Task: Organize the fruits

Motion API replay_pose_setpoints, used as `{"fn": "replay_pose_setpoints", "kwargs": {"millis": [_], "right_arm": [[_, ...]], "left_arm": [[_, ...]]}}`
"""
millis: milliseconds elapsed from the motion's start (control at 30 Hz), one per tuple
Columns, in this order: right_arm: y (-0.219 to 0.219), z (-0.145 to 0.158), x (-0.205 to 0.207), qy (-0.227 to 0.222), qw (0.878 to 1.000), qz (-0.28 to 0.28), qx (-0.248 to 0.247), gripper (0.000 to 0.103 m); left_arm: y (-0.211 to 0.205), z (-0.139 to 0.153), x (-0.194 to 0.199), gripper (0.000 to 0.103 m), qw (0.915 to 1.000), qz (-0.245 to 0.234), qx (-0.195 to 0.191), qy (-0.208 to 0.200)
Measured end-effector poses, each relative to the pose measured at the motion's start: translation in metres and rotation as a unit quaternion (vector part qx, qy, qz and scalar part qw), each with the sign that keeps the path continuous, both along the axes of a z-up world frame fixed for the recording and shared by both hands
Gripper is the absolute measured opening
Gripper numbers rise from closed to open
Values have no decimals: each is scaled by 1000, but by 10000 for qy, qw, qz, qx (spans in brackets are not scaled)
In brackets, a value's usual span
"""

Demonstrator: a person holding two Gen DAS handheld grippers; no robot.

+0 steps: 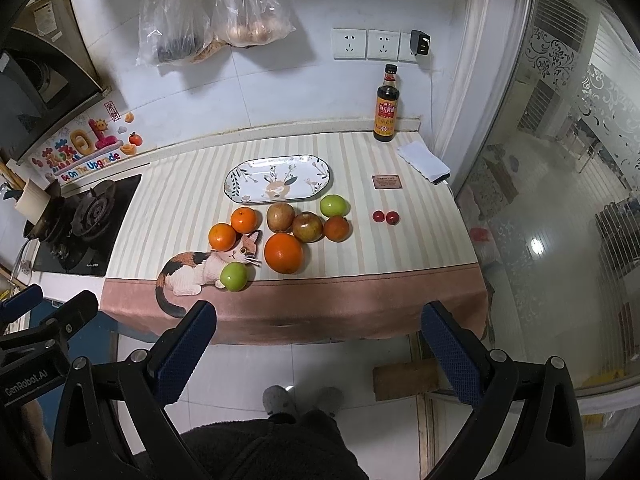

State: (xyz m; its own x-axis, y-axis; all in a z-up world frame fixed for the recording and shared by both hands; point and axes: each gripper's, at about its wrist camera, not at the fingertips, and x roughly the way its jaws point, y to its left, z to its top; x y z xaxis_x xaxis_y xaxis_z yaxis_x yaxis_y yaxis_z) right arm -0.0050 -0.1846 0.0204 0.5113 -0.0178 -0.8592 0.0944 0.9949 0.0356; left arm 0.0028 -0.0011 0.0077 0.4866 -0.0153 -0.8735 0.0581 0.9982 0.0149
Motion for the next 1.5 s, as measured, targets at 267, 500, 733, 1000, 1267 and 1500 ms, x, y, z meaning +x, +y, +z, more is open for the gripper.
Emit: {"fn": "replay_pose_setpoints", "kwargs": {"millis": [267,500,733,1000,1267,1500], "right_arm": [[-1,5,1,-17,10000,-29,4,103],[-1,5,1,-17,10000,-31,3,103],[-2,7,4,-15,10000,-32,19,103],[-2,6,3,-2,10000,-30,37,103],[-5,5,3,-18,10000,-2,77,103],[-5,5,3,-12,10000,22,83,103]], "left_arm": [[-3,1,0,103,10000,-21,-8,-26],[-3,3,-1,103,10000,-18,-26,-34],[-1,3,0,103,10000,-25,-22,-36],[-6,4,4,103,10000,-2,-23,-10],[-4,4,4,103,10000,9,-32,-27],[-4,4,4,103,10000,12,-34,-30]]}}
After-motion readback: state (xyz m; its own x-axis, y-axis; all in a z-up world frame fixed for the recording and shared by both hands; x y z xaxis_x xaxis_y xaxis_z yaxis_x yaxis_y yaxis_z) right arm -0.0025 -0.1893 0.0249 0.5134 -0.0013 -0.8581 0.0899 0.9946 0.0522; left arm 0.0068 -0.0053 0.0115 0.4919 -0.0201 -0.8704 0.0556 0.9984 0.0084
